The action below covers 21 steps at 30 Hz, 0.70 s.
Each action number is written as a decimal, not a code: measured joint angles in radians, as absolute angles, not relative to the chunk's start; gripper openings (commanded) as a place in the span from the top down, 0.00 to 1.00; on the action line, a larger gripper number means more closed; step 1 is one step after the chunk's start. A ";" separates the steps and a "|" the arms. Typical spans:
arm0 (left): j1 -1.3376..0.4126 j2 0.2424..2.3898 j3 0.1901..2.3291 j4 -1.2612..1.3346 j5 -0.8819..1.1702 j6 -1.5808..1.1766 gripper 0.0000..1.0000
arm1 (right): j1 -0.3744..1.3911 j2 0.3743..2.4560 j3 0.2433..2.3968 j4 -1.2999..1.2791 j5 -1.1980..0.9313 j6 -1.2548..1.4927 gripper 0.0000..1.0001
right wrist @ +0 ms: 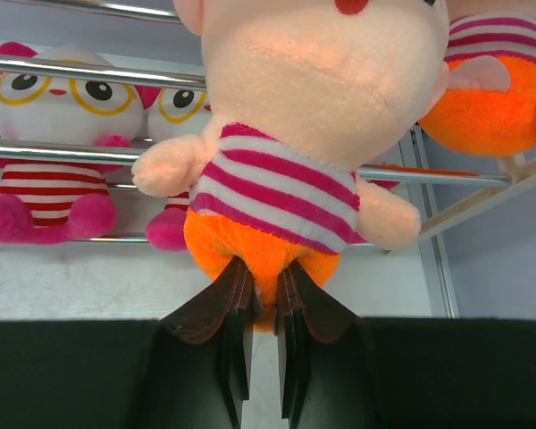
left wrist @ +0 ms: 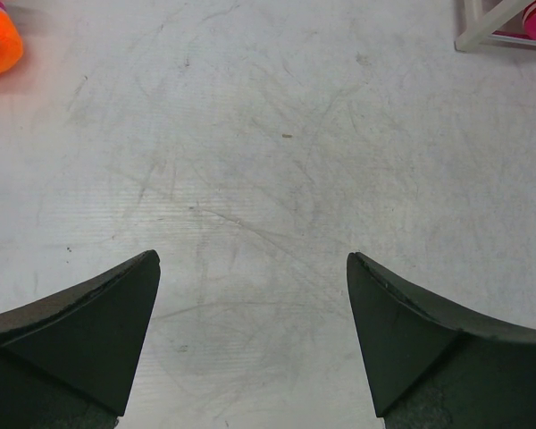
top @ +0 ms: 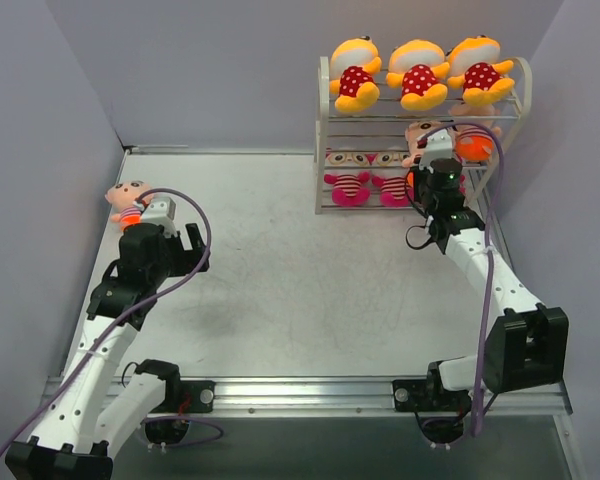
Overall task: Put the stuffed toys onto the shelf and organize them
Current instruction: Place the stuffed toy onto shelf
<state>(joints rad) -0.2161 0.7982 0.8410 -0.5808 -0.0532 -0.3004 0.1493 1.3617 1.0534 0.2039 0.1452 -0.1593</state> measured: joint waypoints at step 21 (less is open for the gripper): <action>-0.213 0.823 0.841 -0.581 -0.056 -0.284 0.06 | 0.149 1.438 1.120 0.266 0.183 -0.200 0.95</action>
